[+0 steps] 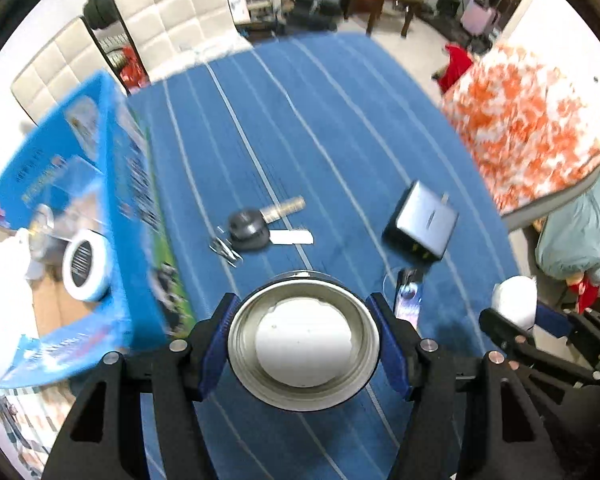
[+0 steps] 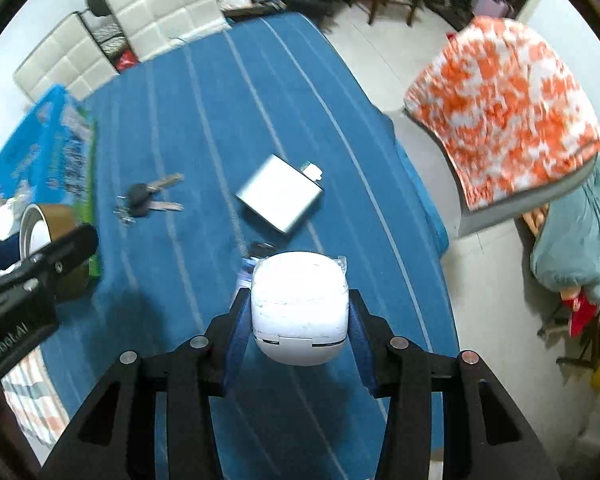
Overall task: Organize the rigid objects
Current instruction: 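Carry the round tin and earbud case over the blue box with both tools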
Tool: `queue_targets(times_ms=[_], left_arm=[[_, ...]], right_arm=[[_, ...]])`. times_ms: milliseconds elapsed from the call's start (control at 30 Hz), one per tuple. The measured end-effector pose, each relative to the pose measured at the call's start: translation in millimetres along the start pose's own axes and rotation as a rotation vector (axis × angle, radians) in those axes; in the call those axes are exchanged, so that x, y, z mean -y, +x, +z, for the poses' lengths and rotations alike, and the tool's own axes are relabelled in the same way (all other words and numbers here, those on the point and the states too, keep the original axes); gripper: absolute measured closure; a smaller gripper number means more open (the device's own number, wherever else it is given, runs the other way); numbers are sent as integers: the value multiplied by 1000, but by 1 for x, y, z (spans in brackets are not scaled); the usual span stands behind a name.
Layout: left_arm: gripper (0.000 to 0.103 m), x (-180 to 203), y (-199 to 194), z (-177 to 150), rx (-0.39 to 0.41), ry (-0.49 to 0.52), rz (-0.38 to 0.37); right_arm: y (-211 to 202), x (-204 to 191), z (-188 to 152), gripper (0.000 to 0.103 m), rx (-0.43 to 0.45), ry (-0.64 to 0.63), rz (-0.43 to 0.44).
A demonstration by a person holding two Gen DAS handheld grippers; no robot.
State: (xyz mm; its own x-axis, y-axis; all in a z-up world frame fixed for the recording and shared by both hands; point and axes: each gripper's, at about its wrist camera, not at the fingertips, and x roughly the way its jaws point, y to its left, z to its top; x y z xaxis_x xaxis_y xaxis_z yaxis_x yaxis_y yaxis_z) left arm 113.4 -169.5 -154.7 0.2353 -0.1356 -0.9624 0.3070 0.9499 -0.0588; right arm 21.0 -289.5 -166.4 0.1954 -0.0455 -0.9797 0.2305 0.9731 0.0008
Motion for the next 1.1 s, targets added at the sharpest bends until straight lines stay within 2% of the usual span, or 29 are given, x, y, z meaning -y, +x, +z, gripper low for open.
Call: queue_targets(times_ms=[267,567,833,1100], left_arm=[[41,-55,-56,-8,112,-54,21],[41,-103,-90,-35,157,-155,53],[41,-158,-123,-69,197,-257,89],[41,-205,-146,-91,227,-313,118]], right_arm=[[-53,-56,7,54,96,-86,85],[-92,-127,0,54,154,-202,159],[-110,-181,-10,54,181,-279,199],[-119,-228,-23,54,186,-329,218]])
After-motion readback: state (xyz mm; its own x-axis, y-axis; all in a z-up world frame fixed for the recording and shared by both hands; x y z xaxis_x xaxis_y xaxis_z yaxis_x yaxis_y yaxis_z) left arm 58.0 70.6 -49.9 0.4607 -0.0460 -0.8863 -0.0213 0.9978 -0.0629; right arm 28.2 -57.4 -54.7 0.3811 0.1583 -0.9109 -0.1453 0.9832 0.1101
